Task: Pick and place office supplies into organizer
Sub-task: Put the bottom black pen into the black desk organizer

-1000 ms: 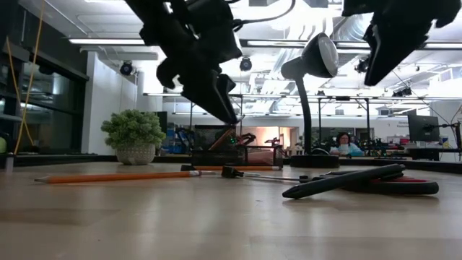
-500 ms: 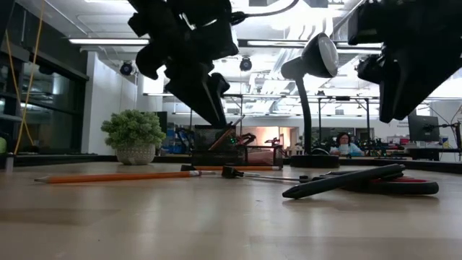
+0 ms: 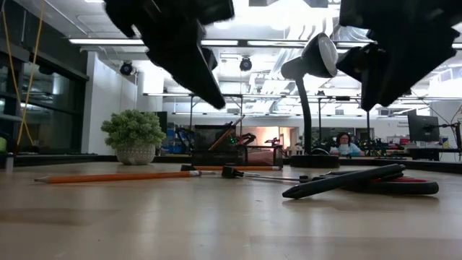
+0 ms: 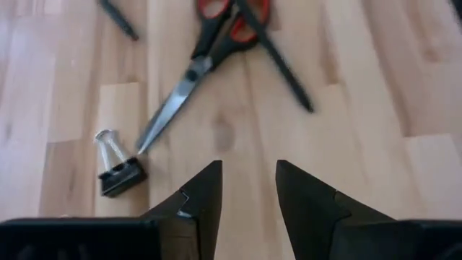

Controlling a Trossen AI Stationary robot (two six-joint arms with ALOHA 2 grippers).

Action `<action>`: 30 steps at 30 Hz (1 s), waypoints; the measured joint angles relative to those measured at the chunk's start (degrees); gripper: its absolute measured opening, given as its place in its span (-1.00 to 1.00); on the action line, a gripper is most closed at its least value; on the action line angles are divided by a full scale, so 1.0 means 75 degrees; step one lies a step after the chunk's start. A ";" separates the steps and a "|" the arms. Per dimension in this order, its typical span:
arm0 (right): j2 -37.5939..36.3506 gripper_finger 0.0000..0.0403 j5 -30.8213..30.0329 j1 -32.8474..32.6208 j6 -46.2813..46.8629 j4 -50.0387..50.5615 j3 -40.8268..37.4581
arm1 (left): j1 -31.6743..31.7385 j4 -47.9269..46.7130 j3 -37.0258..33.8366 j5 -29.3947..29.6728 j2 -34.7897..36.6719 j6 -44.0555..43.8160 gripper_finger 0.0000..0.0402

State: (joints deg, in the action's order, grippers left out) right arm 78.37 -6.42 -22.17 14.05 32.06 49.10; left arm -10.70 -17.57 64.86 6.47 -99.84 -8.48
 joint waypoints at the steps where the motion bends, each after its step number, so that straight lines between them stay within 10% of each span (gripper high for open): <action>1: 0.0000 -0.39 0.0107 0.0000 -0.0009 -0.0100 0.0000 | -0.0131 0.0030 0.0000 0.0136 0.0013 -0.0073 -0.42; 16: 0.0000 -0.39 0.0689 0.0000 -0.0476 -0.2314 0.0006 | -0.1444 -0.0064 0.0001 0.2542 0.1630 0.1076 -0.42; 30: 0.0233 -0.39 0.0520 -0.0140 -0.0533 -0.1613 0.0730 | -0.2398 -0.0278 0.0000 0.3136 0.1799 0.1156 -0.42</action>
State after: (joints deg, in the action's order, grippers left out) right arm 80.11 -2.52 -23.22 10.06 19.97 54.58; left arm -28.68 -19.66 64.86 29.99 -86.35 0.19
